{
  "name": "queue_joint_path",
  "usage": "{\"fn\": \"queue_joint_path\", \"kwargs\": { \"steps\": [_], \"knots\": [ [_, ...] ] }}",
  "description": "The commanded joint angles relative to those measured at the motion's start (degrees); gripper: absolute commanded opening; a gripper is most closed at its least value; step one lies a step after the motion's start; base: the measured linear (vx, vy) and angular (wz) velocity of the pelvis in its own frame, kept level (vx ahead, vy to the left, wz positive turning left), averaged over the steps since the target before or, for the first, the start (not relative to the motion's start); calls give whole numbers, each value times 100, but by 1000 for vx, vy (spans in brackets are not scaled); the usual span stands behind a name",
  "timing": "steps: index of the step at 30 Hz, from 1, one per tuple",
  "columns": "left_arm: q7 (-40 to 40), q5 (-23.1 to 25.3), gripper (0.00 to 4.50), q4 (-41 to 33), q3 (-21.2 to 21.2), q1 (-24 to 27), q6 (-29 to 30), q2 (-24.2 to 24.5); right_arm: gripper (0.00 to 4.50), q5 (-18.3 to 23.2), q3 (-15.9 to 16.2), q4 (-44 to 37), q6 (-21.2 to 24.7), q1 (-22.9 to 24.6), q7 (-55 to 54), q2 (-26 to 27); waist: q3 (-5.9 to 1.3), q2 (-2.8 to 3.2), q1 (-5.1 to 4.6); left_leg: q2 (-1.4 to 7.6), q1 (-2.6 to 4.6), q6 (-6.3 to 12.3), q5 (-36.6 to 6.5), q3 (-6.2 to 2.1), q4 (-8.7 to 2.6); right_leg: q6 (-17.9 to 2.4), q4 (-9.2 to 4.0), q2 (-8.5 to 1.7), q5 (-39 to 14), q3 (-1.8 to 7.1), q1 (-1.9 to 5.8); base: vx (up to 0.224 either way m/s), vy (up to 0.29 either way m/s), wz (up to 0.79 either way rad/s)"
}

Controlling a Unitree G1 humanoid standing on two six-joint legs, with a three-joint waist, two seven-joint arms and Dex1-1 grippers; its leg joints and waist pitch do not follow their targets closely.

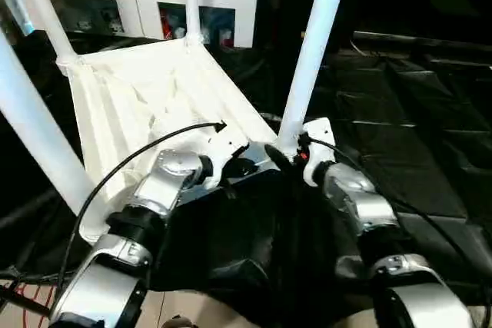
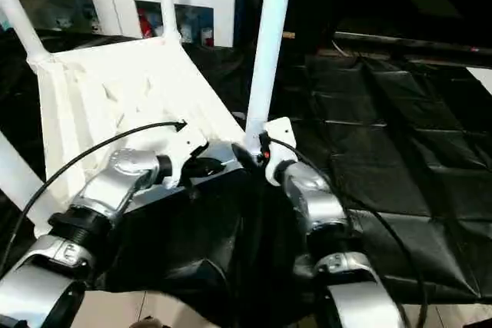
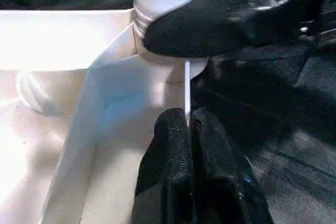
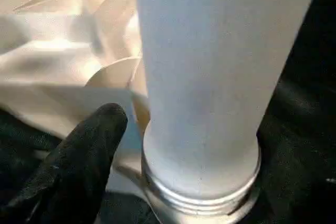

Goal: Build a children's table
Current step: Rotate leg to tighten

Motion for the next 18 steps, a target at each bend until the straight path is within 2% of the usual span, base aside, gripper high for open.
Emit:
{"fn": "queue_joint_path", "kwargs": {
  "steps": [1,6,9,10,11,13,15,16,17,18],
  "knots": [
    [-412,-381,0,-431,-132,28,-436,-109,386,122,652,-314,-65,78,1285,13,-383,-15,15,177,-10,332,-937,-21,-363,-797,-416,-478,-1656,371,363,0,0,0],
    [-1184,-494,0,-704,-249,223,-516,259,386,273,797,-721,113,232,2542,-680,-379,-14,25,192,-5,410,-895,-16,-357,-852,-400,-467,-1604,376,349,0,0,0],
    [-1389,-529,0,-768,-264,265,-519,346,386,302,816,-786,170,258,2826,-830,-371,-16,55,195,-3,421,-927,-8,-355,-855,-409,-460,-1713,368,346,0,0,0],
    [-1748,-592,0,-917,-297,361,-525,525,386,345,872,-881,239,300,3259,-1066,-377,-19,78,196,13,401,-926,-10,-351,-855,-412,-470,-1754,367,347,0,0,0],
    [-1899,-618,0,-991,-312,411,-516,614,386,361,907,-919,273,316,3437,-1164,-380,-14,91,206,-5,416,-915,-8,-350,-879,-394,-464,-1718,364,354,0,0,0],
    [-2074,-650,0,-1056,-330,460,-510,715,356,367,944,-946,315,323,3649,-1273,-384,-22,100,219,10,412,-898,-9,-349,-898,-382,-456,-1638,363,338,0,0,0],
    [-2173,-673,0,-1096,-348,488,-496,769,353,365,959,-967,340,330,3718,-1308,-376,-14,108,213,13,403,-927,-3,-349,-925,-385,-455,-1655,367,322,0,0,0],
    [-2226,-686,0,-1121,-357,504,-488,801,342,360,966,-978,340,336,3738,-1323,-381,-34,128,216,15,387,-915,-6,-348,-934,-371,-465,-1660,368,329,0,0,0],
    [-2290,-695,0,-1151,-360,522,-481,832,315,359,974,-1005,349,346,3772,-1343,-373,-24,123,217,9,366,-944,-10,-353,-917,-378,-461,-1694,367,324,0,0,0],
    [-2290,-695,0,-1151,-360,522,-481,832,315,359,974,-1005,349,346,3772,-1343,-371,-27,119,217,10,350,-969,-13,-355,-901,-382,-461,-1732,365,325,0,0,0]
  ]
}}
